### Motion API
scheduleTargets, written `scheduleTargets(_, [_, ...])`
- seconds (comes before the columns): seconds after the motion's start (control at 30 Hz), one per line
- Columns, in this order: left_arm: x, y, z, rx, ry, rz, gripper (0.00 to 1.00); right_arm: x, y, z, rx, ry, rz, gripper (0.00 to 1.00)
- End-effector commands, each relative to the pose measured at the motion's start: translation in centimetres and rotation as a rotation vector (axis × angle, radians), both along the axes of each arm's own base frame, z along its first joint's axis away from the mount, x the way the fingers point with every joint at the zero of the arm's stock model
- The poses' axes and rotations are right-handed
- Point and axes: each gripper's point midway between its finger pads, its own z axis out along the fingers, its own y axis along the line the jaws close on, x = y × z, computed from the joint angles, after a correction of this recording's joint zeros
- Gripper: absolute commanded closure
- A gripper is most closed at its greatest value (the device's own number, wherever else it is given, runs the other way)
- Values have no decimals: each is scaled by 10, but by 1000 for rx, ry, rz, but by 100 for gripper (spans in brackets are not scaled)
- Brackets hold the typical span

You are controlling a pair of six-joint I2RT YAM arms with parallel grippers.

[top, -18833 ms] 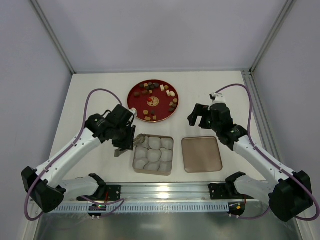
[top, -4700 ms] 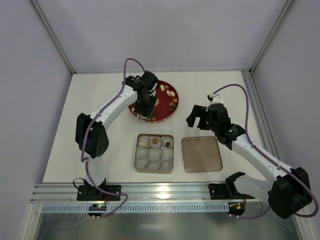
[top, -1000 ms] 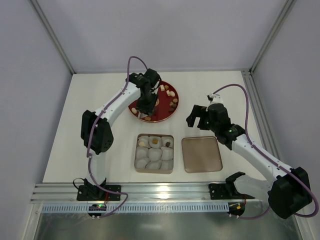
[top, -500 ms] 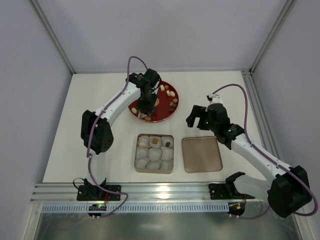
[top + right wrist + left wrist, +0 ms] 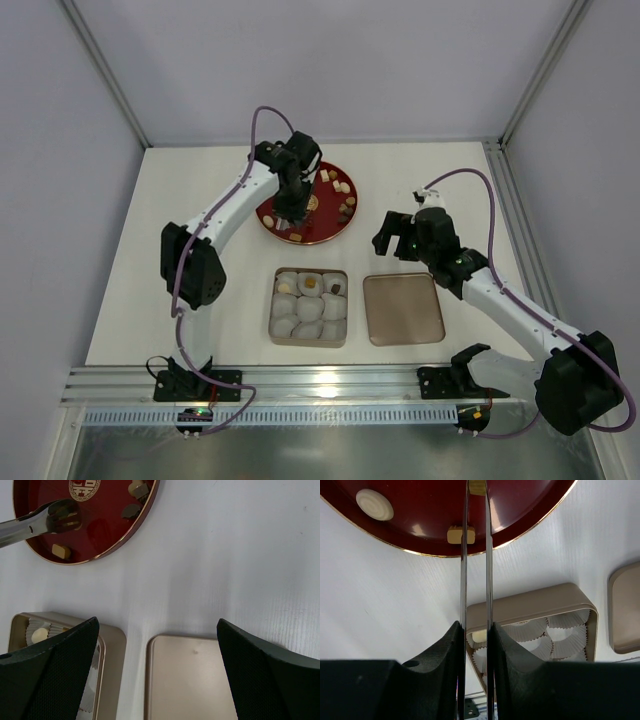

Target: Pack the chocolate

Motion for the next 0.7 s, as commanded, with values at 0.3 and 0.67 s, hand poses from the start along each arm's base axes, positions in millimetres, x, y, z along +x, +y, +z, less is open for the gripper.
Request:
scheduleTargets(0.3, [-26, 5, 59, -109, -84, 13, 75, 5, 6, 8, 23, -39, 11, 0])
scheduleTargets(0.67, [-94, 33, 69, -149, -59, 11, 73, 6, 6, 5, 27, -36, 6, 0])
